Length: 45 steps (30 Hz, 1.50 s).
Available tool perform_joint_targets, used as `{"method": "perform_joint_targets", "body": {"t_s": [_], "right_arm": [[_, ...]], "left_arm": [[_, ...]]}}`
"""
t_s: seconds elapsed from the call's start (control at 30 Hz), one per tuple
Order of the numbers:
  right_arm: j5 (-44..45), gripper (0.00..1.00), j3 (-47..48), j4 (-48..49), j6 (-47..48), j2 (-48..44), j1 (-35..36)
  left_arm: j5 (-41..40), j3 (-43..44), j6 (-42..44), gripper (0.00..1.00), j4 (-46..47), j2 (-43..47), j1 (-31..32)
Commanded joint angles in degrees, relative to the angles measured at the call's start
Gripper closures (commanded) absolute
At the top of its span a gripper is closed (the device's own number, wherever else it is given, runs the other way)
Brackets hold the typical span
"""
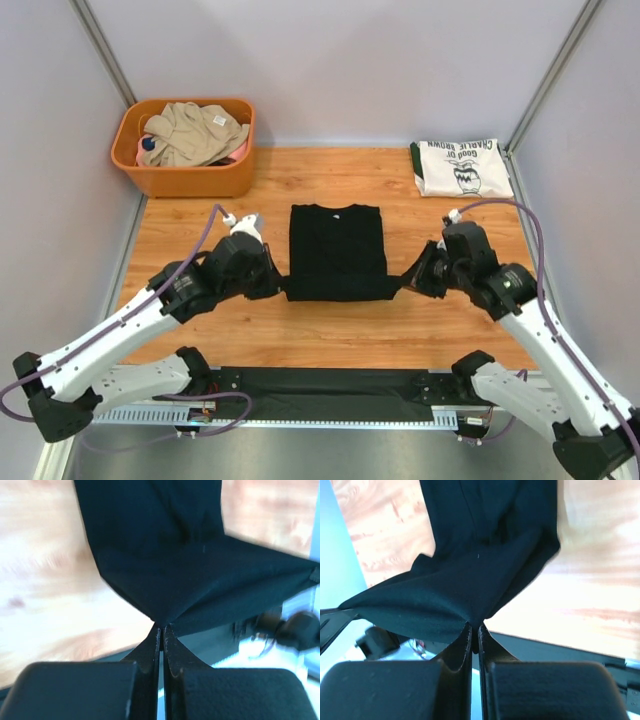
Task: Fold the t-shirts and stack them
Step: Fold the tshirt, then neatly place the folded tshirt to the corner
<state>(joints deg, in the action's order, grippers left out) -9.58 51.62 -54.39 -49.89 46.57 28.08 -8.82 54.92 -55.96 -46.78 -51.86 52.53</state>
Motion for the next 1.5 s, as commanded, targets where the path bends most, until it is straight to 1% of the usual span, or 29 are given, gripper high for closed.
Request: {"method": "perform_joint_targets", "body": {"t_s": [0.0,0.1,0.23,0.3,0.33,0.4,0.43,0.47,0.5,0.57,0.6,0.63,0.67,0.7,0.73,0.77,0.8,0.83,0.87,0.9,0.93,0.97,1.0,1.03,1.07,1.1,1.17,1.3,1.47], "right_arm": [[5.1,1.00,6.7,-1.8,3.0,7.5,-0.9],[4.8,1.00,10.4,-0.8,5.5,12.9,-3.4],[1.7,1.00,13.9,2.0,8.6,19.3,-8.9],[0.8,1.00,15.9,3.1,9.5,24.3,-10.5],[-0.2,1.00,17.8,3.4,10.7,28.3,-11.6],[-1.4,1.00,20.4,4.3,11.5,32.5,-12.3],[-2.3,1.00,21.6,4.5,11.7,34.6,-13.0],[-2.6,1.00,24.6,4.6,11.9,39.2,-13.3],[-2.9,1.00,26.1,5.6,12.0,41.7,-13.6],[-3.7,1.00,30.5,6.1,12.2,49.9,-14.8],[-4.0,1.00,37.1,5.8,12.5,53.3,-15.4],[-4.4,0.99,41.1,5.0,12.4,56.8,-16.7],[-4.5,0.88,45.3,4.3,12.4,64.3,-17.3],[-5.3,0.72,57.5,1.0,13.3,68.4,-17.8],[-6.5,0.28,63.9,-1.6,13.9,72.7,-18.5],[-5.5,0.07,71.5,-8.6,14.4,80.1,-18.7],[-3.9,0.05,77.7,-12.2,14.4,83.0,-18.8],[-3.1,0.04,83.8,-14.1,15.3,84.8,-18.7],[-3.2,0.03,82.3,-14.0,15.8,84.0,-18.6],[-3.2,0.03,78.8,-9.6,16.0,81.8,-18.3],[-3.1,0.02,66.3,-5.7,16.7,75.7,-17.8],[-3.7,0.02,60.2,-1.4,17.0,72.5,-17.6],[-4.2,0.02,53.6,6.5,17.3,69.7,-17.7],[-4.6,0.02,48.5,9.5,17.4,67.2,-17.8],[-6.0,0.02,40.3,12.1,18.2,63.8,-18.0],[-6.9,0.02,37.0,16.2,18.6,62.5,-18.1],[-11.8,0.03,29.4,20.2,20.5,60.9,-18.8],[-16.6,0.03,24.8,28.0,22.7,62.9,-19.1],[-19.8,0.03,28.3,33.4,22.7,72.0,-19.4]], "left_arm": [[-3.5,6.2,4.6,1.00,-4.9,-4.6,-4.8],[-1.6,10.6,7.0,1.00,-4.8,-9.3,-8.8],[2.4,15.0,11.0,1.00,-2.7,-16.8,-14.8],[6.1,17.5,12.4,1.00,-1.9,-19.9,-18.8],[7.5,18.7,13.5,1.00,-1.4,-23.7,-21.4],[10.6,22.5,15.0,1.00,-1.1,-27.9,-23.6],[11.4,23.9,16.2,1.00,-1.0,-32.4,-24.6],[12.1,25.4,16.9,1.00,-0.9,-34.8,-26.5],[13.6,29.0,17.9,1.00,-1.0,-40.2,-27.5],[15.5,33.5,19.0,1.00,-0.6,-46.4,-30.6],[18.5,40.0,19.6,0.95,-0.8,-50.0,-31.7],[19.4,44.2,21.0,0.92,-1.5,-58.1,-32.7],[20.0,49.4,21.0,0.90,-3.6,-62.8,-34.8],[20.1,62.2,20.6,0.73,-6.3,-67.7,-35.6],[20.5,68.8,21.5,0.62,-9.7,-76.8,-36.2],[22.5,75.4,22.2,0.36,-11.0,-80.9,-36.4],[23.9,86.0,22.6,0.14,-11.7,-84.3,-36.3],[25.8,89.5,22.8,0.01,-13.5,-88.3,-36.0],[26.7,91.3,22.5,0.00,-14.6,-88.7,-35.7],[25.2,87.6,22.0,0.00,-14.7,-87.6,-35.2],[24.2,82.9,22.0,0.00,-11.1,-82.3,-34.3],[23.7,77.0,22.0,0.00,-8.0,-78.9,-33.8],[23.5,65.6,21.6,0.00,-4.6,-75.3,-33.5],[23.6,60.9,20.6,0.00,0.6,-69.1,-33.3],[23.3,57.1,20.3,0.00,2.1,-66.5,-32.7],[22.8,51.8,20.3,0.00,3.2,-64.3,-32.2],[21.4,48.2,21.4,0.00,3.4,-58.9,-30.8],[20.0,38.7,23.1,0.01,2.7,-51.1,-28.9],[18.8,28.6,23.8,0.02,2.7,-40.6,-27.3]]}}
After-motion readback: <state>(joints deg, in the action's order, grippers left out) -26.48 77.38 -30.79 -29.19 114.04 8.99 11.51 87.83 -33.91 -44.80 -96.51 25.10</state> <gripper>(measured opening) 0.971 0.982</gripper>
